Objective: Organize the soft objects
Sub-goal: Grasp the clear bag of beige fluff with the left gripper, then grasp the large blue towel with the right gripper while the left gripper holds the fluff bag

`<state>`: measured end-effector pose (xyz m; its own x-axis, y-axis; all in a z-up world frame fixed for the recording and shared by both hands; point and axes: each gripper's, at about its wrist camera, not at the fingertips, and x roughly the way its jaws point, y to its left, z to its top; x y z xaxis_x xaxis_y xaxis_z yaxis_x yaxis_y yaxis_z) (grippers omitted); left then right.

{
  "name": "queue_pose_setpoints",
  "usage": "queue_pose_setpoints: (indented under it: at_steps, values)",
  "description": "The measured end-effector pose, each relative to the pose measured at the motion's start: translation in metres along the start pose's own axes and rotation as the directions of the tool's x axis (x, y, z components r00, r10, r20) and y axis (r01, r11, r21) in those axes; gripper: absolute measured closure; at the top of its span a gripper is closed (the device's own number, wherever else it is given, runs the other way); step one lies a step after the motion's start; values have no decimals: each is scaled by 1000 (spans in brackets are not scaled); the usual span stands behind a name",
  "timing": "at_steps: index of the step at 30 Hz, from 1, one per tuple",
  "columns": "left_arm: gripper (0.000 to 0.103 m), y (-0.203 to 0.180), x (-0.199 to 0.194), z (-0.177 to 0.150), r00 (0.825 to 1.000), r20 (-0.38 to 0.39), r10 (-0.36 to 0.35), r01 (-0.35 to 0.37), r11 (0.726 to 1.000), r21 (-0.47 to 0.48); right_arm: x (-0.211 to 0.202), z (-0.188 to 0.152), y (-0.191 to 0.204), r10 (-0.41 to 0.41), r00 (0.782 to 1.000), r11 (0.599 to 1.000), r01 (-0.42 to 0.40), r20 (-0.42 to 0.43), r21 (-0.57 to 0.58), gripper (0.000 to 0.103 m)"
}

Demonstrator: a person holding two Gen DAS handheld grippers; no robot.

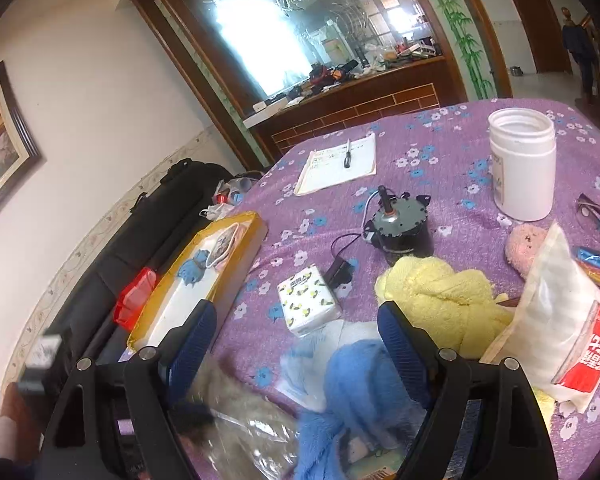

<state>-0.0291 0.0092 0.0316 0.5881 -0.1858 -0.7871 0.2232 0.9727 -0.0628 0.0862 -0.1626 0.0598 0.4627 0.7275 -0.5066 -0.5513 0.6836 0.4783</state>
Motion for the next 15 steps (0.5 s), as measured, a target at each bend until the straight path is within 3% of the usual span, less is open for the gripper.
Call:
queue_pose_setpoints:
  at_steps: [1,2,3,5,11,13,15]
  values:
    - [88,-2,0,-5,1000,-8,16,-15,1000,18,2,-1,1,11,1000,1000,-11,-10,-4,16]
    - [65,-4,-1,-10,999,-8,41,-40,999,36,3,-2,3,16,1000,1000,-16,-18,-12,16]
    - [36,-5,-1,-14,998,-5,60,-60,997,43,5,-3,6,16,1000,1000,-17,-27,-26,16]
    - [23,-4,-4,-18,996,13,90,-90,995,46,11,-7,13,4,999,998,-7,-47,-58,16]
    - [26,-10,18,-27,990,-38,133,-128,986,111,22,-13,24,-73,994,988,61,-82,-139,16]
    - [44,-14,20,-27,995,-25,97,-93,989,115,18,-11,21,-84,994,988,74,-69,-137,16]
    - [71,-14,21,-23,996,-28,86,-83,992,96,17,-10,19,-93,993,987,82,-78,-137,16]
